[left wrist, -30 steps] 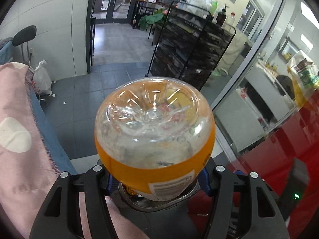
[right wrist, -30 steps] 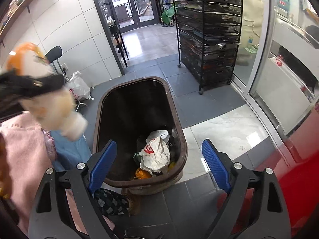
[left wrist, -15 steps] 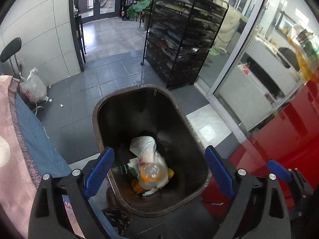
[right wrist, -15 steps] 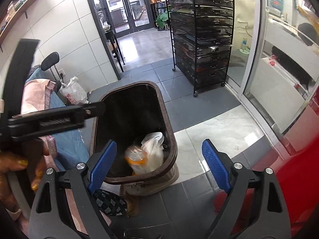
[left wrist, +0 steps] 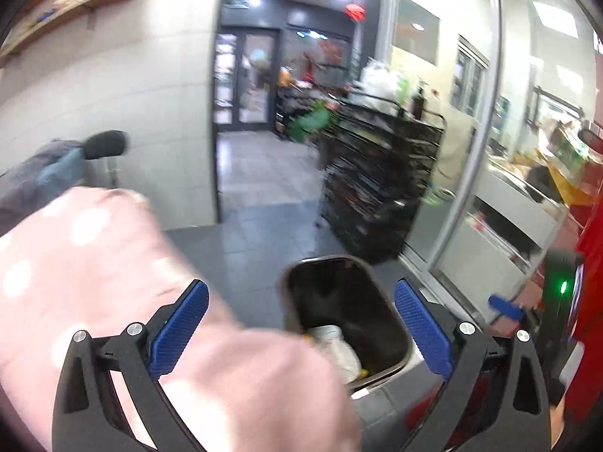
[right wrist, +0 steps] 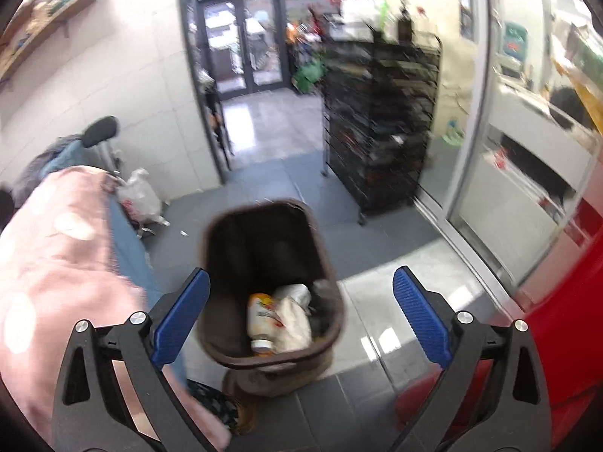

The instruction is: Collect trash

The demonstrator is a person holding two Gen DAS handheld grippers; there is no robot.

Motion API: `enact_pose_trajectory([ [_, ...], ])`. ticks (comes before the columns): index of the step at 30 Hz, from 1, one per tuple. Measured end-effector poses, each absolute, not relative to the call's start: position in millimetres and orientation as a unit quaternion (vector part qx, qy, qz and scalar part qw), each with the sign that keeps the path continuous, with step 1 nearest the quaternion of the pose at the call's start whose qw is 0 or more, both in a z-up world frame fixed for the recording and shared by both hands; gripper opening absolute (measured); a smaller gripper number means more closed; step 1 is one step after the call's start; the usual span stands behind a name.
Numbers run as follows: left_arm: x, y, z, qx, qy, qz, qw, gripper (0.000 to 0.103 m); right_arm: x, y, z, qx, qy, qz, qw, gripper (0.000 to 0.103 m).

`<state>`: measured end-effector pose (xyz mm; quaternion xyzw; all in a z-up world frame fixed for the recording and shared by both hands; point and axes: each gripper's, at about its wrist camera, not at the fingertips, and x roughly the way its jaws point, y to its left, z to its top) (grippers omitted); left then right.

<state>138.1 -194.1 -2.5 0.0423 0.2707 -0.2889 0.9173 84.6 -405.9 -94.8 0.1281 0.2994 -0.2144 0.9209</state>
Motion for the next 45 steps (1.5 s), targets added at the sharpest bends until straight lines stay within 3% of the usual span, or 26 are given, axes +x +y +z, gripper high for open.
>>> enact_pose_trajectory([
  [9,99.1,-77.9,-1.4,0.007,0.255,-0.108,0.961,0.097,83.9,-301.0,-58.2,0.068,0.234,-0.145,0.959,0.097],
  [15,77.7,-40.1,-3.1,-0.008,0.251,-0.052,0.967,0.097,72.1,-257.5,-50.6,0.048,0.221,-0.096,0.969,0.098],
  [45,48.0,-41.7,-8.5,-0.001,0.230,-0.063,0.971,0.097,39.1,-246.4,-44.6,0.043,0.199,-0.084,0.975,0.098],
])
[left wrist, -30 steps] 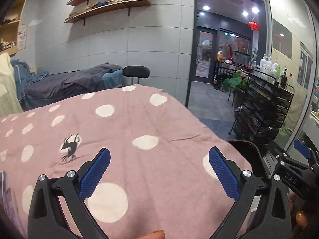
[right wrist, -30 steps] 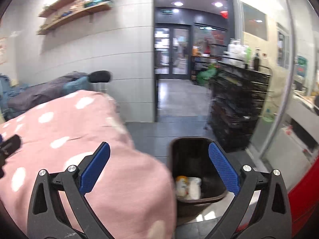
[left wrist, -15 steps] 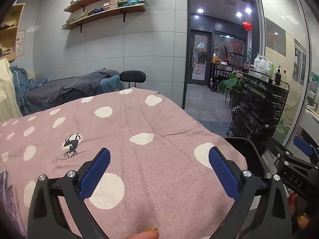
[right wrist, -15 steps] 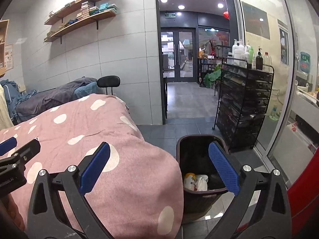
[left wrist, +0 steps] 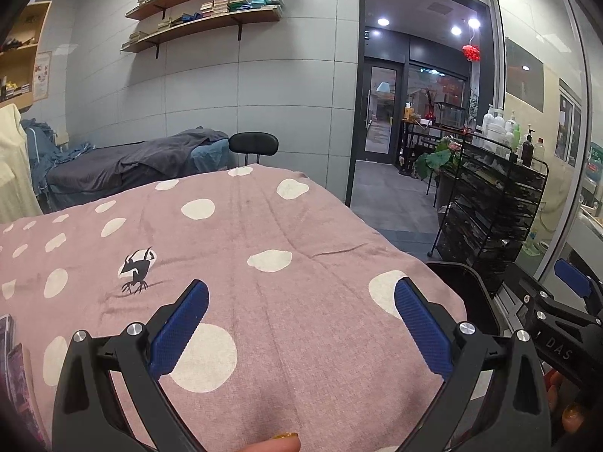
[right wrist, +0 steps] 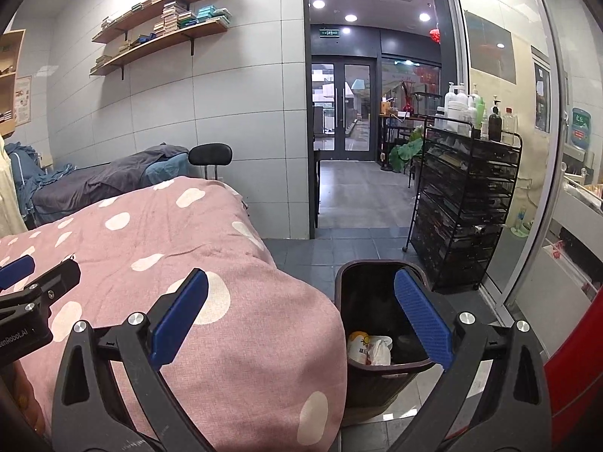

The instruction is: Collect trash

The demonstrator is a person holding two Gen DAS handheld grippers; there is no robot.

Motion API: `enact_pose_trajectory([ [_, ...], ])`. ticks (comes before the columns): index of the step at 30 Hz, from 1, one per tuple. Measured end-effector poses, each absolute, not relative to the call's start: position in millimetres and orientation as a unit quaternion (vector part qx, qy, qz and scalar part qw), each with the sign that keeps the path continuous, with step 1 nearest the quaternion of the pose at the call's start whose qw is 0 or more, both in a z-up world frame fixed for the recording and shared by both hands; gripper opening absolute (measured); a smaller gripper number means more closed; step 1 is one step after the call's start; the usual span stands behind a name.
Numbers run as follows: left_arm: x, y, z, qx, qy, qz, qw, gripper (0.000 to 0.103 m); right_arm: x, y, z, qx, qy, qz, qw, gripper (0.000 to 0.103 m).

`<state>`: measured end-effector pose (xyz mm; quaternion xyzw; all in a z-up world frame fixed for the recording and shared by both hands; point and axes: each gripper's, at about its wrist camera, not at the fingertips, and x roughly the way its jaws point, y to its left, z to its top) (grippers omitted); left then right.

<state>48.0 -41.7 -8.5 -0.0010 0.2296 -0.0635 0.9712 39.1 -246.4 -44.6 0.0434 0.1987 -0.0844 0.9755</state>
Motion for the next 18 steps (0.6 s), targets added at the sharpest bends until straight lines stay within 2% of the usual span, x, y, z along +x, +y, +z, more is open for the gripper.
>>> enact_pose_trajectory([
  [18,47.1,-42.2,-8.1,-0.002,0.230,-0.061,0.971,0.097,39.1,-247.2,-45.0,0.044,0.202,-0.085,0.975,0.098],
])
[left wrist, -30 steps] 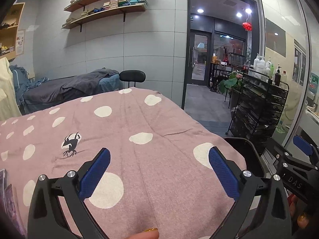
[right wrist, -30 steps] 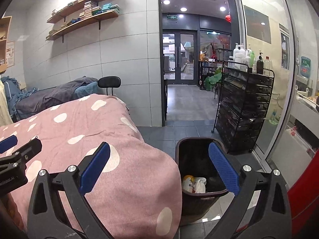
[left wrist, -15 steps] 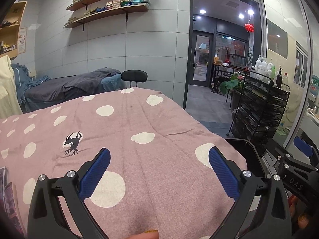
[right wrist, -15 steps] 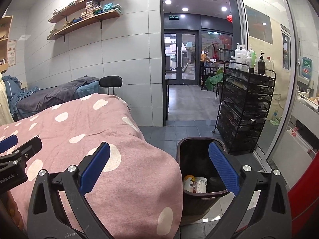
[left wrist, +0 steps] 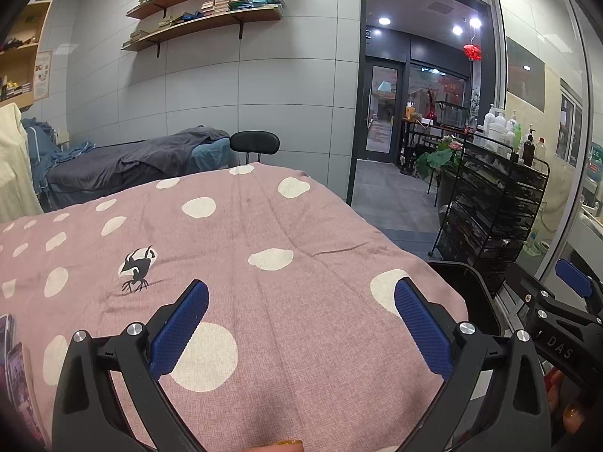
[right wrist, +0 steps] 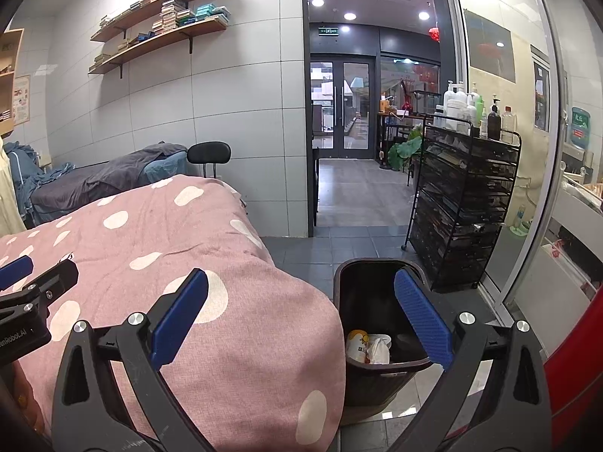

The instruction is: Collect trash

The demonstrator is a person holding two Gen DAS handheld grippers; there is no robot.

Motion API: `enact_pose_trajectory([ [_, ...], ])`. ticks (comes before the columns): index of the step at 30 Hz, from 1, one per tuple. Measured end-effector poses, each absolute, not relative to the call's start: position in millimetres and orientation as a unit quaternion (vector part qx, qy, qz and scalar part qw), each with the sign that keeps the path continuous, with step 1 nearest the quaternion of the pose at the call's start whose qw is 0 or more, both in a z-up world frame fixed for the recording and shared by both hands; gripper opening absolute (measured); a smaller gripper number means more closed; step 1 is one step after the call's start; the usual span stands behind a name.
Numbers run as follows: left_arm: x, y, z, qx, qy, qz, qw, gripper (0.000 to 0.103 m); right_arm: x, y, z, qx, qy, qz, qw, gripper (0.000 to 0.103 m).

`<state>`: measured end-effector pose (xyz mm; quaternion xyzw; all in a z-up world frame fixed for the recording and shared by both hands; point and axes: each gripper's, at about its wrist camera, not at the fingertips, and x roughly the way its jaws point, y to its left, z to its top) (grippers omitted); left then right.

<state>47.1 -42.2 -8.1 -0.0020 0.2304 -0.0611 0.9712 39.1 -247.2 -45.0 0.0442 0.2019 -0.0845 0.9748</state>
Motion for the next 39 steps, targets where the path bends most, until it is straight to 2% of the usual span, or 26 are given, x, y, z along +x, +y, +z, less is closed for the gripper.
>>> enact_pose_trajectory([
  [39,46.0,-42.9,-7.8,-0.004,0.231,-0.060,0.971,0.097,38.5,-249.2,-46.1,0.046,0.203,-0.087,0.974,0.098],
])
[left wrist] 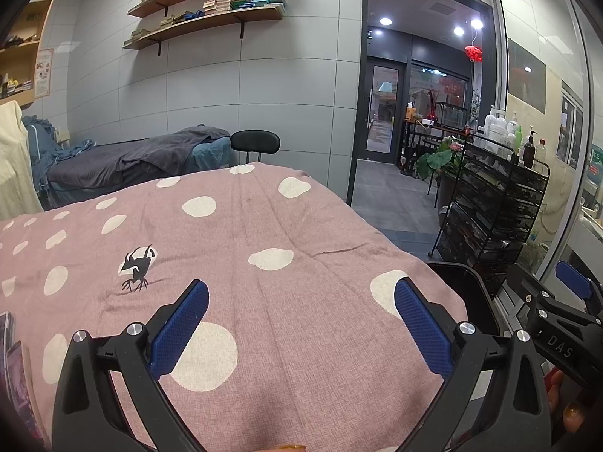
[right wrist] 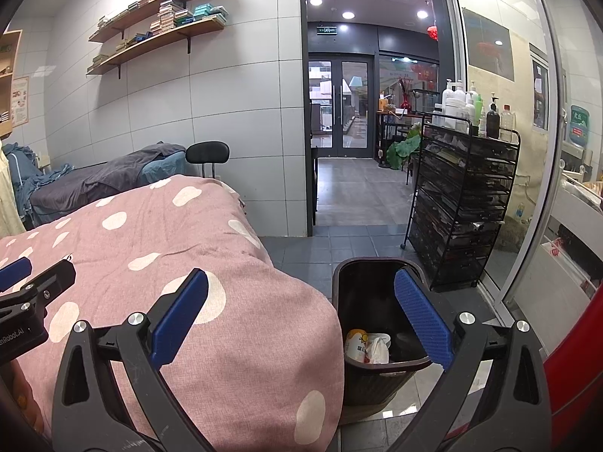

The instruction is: Collect trash

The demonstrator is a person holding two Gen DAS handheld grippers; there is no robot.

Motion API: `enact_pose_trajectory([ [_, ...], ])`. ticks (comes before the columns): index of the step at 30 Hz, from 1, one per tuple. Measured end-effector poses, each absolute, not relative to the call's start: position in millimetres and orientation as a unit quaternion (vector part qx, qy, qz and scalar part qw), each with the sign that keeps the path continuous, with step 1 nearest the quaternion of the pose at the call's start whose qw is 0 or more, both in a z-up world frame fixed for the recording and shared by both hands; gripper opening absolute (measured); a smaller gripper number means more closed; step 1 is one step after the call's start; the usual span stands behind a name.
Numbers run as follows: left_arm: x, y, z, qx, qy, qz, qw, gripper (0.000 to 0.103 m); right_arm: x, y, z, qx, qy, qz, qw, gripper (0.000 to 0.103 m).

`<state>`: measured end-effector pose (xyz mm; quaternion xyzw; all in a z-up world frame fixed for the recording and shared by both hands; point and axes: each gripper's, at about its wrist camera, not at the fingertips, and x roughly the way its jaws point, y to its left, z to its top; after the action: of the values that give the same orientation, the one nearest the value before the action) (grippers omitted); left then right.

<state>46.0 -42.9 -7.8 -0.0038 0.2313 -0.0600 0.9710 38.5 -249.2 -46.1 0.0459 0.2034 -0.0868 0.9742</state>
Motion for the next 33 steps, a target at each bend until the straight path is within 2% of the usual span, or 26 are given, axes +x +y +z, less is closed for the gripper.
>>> enact_pose_trajectory([
  [33,43.4,-46.6,-11.9,-0.006,0.236,-0.062,0.970,0.097,39.3,-250.1,-48.9,0.049,0.207,-0.087,0.973,0.097],
])
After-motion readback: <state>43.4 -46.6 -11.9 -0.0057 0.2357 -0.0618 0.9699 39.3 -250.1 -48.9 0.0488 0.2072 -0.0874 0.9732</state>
